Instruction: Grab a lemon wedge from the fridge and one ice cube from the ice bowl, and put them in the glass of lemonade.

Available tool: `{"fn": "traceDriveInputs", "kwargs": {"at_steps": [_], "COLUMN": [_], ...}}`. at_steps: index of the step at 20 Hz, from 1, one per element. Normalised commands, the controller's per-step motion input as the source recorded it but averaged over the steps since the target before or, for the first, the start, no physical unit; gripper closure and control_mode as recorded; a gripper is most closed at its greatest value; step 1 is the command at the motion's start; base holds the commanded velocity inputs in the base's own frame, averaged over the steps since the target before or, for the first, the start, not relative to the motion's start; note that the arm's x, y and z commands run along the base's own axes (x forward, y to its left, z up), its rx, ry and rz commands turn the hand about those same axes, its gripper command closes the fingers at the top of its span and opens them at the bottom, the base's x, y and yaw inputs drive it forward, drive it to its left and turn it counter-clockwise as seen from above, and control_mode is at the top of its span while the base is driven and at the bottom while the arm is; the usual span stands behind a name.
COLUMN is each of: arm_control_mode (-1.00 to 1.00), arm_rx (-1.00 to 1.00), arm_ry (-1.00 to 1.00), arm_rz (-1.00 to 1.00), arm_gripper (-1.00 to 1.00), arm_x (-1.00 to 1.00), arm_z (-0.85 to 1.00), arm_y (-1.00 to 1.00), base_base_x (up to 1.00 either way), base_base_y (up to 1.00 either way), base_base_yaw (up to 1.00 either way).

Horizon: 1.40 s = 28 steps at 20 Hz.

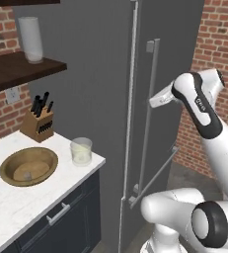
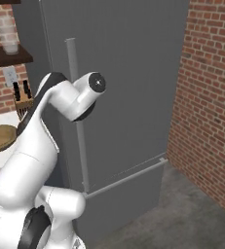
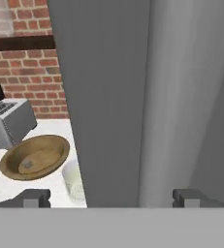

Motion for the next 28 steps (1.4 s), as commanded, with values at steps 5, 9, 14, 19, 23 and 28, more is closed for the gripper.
{"fn": "traceDriveInputs", "kwargs": {"at_steps": [5,9,14,19,23,28], "arm_control_mode": [-1.00,-1.00,-1.00,-1.00,-1.00,-1.00], "arm_rx": [0.00,0.00,0.05,0.04,0.00,0.00], "arm_ry": [-0.02,0.00,0.00,0.05,0.09,0.03], "arm_rz": [0.00,0.00,0.00,0.00,-0.01,0.00], "arm_gripper": [-1.00,-1.00,-1.00,-1.00,-1.00,-1.00], "arm_x": [0.16,0.14,0.06,0.08,0.02,0.12], "arm_z": [0.20,0.14,0.12,0.04,0.04,0.00], "arm_y": [0.21,-0.06,-0.50,-0.38,0.02,0.52], "base_base_x": [0.00,0.00,0.00,0.00,0.00,0.00], "base_base_y": [0.00,0.00,0.00,0.00,0.00,0.00], "base_base_yaw": [0.00,0.00,0.00,0.00,0.00,0.00]}}
